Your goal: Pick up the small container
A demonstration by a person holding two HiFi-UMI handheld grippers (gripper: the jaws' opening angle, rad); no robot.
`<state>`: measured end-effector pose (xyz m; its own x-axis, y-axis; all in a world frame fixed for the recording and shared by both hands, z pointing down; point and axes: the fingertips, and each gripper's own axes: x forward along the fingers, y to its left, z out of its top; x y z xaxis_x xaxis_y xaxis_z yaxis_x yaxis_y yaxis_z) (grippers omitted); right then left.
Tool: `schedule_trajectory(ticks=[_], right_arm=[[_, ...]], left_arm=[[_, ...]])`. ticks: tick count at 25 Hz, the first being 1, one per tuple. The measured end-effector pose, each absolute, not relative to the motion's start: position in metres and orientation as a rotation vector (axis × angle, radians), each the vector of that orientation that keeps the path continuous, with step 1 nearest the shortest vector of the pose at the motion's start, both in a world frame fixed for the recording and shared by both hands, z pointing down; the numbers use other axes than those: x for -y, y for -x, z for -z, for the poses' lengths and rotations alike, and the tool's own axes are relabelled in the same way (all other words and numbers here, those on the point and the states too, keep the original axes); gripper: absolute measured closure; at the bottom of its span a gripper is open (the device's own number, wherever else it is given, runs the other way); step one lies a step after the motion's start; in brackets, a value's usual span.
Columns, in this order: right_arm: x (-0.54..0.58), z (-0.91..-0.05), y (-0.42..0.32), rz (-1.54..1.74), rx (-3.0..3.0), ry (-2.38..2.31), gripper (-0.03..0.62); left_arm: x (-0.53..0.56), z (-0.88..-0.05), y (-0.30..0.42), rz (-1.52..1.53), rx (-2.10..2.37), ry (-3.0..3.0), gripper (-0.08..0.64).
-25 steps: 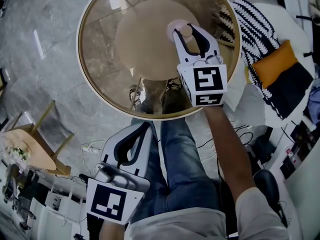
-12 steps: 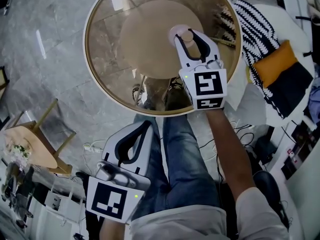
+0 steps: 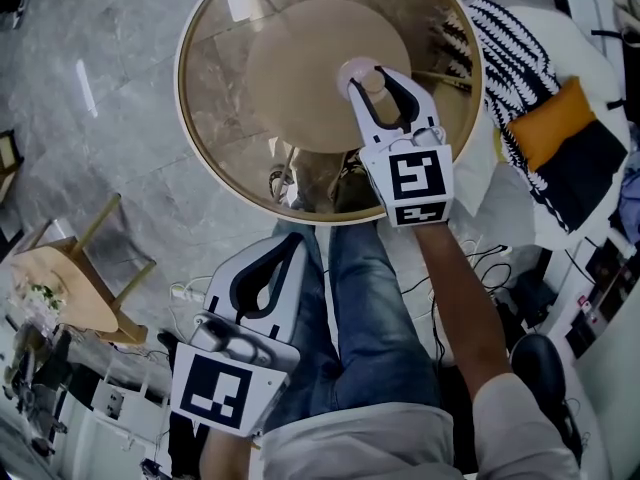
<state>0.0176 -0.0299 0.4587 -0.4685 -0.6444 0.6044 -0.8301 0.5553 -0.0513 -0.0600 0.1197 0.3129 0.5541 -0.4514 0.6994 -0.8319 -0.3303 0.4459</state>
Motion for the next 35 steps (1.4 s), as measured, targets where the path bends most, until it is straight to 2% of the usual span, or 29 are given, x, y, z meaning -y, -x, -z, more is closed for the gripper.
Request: schedule_trajectory(ticks=[35], right_arm=[[0.006, -0.375, -0.022, -0.484, 2.269, -1.136, 0.445]], left_arm=[[-0.103, -0.235, 0.046, -0.544, 1.018, -2.053, 0.543]])
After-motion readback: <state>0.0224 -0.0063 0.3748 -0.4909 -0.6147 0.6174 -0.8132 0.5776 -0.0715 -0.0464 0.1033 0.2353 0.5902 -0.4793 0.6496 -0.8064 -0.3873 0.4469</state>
